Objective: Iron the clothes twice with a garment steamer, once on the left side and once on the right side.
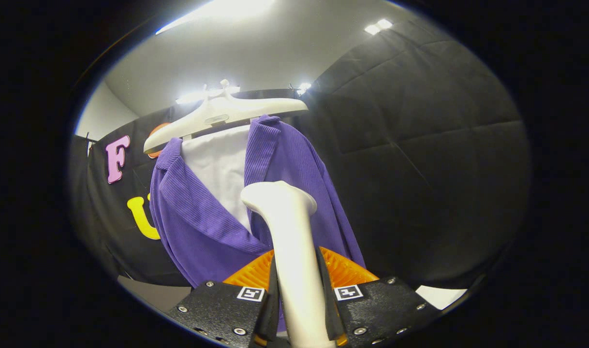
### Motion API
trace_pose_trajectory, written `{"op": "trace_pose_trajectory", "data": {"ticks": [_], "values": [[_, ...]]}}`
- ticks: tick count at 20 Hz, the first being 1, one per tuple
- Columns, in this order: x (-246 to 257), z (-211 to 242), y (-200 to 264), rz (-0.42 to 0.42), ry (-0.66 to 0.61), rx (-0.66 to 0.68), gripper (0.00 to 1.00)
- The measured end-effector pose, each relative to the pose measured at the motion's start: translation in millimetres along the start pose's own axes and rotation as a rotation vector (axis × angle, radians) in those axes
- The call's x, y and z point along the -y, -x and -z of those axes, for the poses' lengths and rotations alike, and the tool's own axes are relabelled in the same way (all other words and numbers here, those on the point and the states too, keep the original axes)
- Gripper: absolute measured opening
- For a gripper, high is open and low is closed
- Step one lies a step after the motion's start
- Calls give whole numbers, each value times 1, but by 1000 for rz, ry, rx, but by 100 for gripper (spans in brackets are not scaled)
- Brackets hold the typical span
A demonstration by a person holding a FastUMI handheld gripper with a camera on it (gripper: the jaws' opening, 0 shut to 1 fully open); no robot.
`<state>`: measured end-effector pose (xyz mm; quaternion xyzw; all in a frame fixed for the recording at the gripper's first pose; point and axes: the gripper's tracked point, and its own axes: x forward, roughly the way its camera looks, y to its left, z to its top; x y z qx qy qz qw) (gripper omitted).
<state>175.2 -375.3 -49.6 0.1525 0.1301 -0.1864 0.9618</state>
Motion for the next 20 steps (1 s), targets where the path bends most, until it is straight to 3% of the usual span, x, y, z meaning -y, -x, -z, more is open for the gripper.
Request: {"op": "trace_pose_trajectory", "data": {"ticks": [8,20], "values": [[2,-4,-22,17,10,44,38],[42,77,-10,74,81,-100,39]]}}
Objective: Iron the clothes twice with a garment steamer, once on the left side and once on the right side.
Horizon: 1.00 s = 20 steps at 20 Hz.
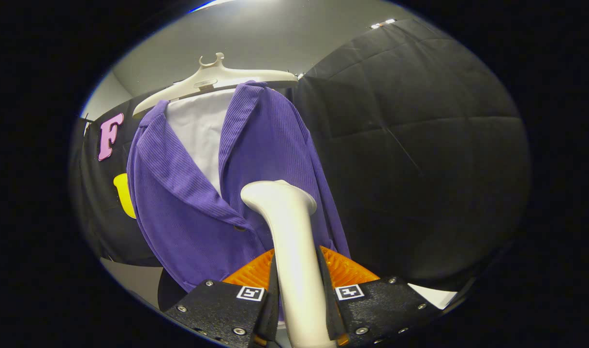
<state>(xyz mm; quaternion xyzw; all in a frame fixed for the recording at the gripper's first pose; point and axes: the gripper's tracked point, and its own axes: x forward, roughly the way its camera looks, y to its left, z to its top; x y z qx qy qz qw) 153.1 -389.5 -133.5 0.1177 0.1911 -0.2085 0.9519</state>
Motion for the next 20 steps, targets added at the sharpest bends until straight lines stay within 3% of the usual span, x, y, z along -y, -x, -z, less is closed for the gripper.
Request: {"op": "trace_pose_trajectory", "data": {"ticks": [4,20], "values": [[12,27,2,24,81,-58,39],[46,111,6,76,162,-210,39]]}}
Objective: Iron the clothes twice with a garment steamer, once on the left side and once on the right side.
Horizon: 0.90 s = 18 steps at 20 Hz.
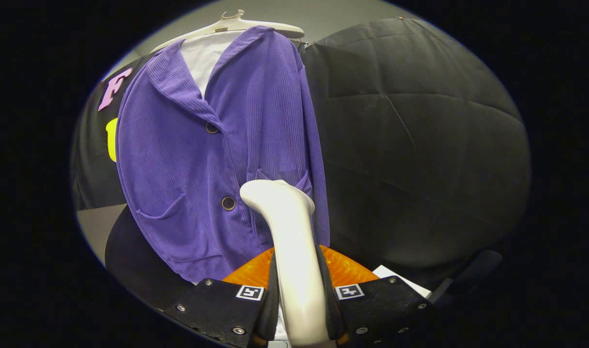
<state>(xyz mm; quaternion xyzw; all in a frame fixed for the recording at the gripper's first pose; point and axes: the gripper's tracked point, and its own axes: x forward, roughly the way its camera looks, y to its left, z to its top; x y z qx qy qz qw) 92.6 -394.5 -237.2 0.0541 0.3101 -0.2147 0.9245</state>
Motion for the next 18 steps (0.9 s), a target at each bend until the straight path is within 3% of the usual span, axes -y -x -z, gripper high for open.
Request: {"op": "trace_pose_trajectory", "data": {"ticks": [5,9,18], "values": [[1,21,5,-22,9,-35,39],[-7,60,6,-67,100,-112,39],[-32,101,90,-285,175,-85,40]]}}
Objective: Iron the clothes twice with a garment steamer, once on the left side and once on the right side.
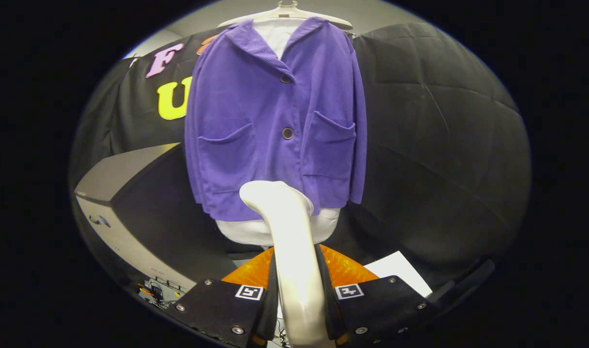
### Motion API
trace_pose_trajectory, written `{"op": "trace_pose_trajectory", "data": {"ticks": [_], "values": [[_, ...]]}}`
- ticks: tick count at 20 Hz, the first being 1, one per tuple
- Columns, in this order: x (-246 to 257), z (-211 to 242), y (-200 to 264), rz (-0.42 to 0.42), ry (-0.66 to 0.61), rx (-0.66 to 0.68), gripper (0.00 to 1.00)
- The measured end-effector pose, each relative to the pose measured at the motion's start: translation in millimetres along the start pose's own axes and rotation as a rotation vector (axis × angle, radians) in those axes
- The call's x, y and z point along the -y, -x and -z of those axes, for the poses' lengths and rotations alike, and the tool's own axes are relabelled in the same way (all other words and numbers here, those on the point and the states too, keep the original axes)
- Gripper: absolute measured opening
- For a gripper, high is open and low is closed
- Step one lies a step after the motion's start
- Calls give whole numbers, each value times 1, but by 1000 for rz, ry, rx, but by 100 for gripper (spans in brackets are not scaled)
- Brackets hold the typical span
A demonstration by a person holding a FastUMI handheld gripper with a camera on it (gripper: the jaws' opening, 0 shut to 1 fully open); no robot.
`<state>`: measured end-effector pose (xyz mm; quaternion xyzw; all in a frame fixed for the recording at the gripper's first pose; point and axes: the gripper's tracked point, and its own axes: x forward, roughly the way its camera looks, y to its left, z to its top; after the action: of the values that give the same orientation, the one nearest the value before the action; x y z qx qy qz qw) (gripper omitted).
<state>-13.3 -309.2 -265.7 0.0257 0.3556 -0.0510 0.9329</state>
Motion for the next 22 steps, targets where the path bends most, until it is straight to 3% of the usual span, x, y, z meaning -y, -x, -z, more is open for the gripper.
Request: {"op": "trace_pose_trajectory", "data": {"ticks": [7,13,18,22], "values": [[-61,-1,74,-181,46,86,39],[-119,-30,125,-263,79,190,39],[-167,-71,161,-297,78,266,39],[-199,-112,188,-261,137,369,39]]}}
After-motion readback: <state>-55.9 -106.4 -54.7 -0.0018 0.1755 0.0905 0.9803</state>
